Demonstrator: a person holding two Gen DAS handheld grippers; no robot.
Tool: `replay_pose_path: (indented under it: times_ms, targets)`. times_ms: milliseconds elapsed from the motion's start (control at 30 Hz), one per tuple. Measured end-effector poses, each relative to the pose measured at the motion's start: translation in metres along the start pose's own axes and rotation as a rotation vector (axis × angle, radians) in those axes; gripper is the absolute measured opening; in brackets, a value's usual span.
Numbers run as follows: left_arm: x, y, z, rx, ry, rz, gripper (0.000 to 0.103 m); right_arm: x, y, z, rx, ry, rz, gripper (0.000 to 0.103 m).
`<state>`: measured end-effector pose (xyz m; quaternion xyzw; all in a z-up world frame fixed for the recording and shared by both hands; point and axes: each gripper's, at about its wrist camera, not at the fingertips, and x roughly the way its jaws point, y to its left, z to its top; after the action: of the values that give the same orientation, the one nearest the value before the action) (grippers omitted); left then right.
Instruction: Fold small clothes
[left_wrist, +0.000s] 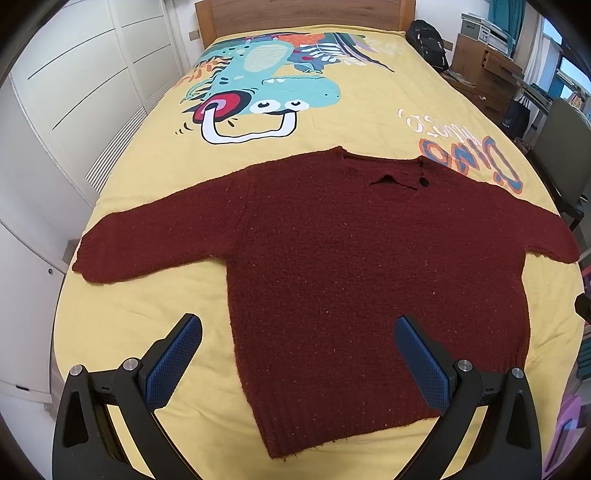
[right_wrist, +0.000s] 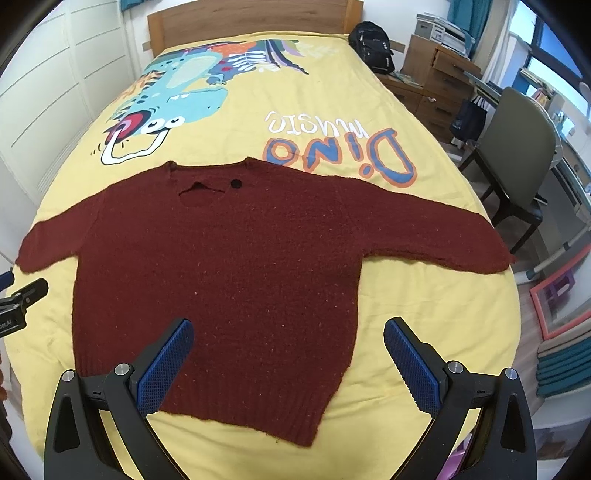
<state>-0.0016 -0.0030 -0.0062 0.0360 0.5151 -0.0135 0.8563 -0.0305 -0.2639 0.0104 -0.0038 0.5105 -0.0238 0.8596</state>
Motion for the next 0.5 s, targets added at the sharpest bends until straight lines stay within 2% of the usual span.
replay_pose_path:
  times_ms: [500]
  targets:
    - [0.0021,0.0012,-0.0022,0.0,0.001,0.001,0.102,-0.0022,0.0027,0.0016,-0.017,-0.006,-0.006,0.102]
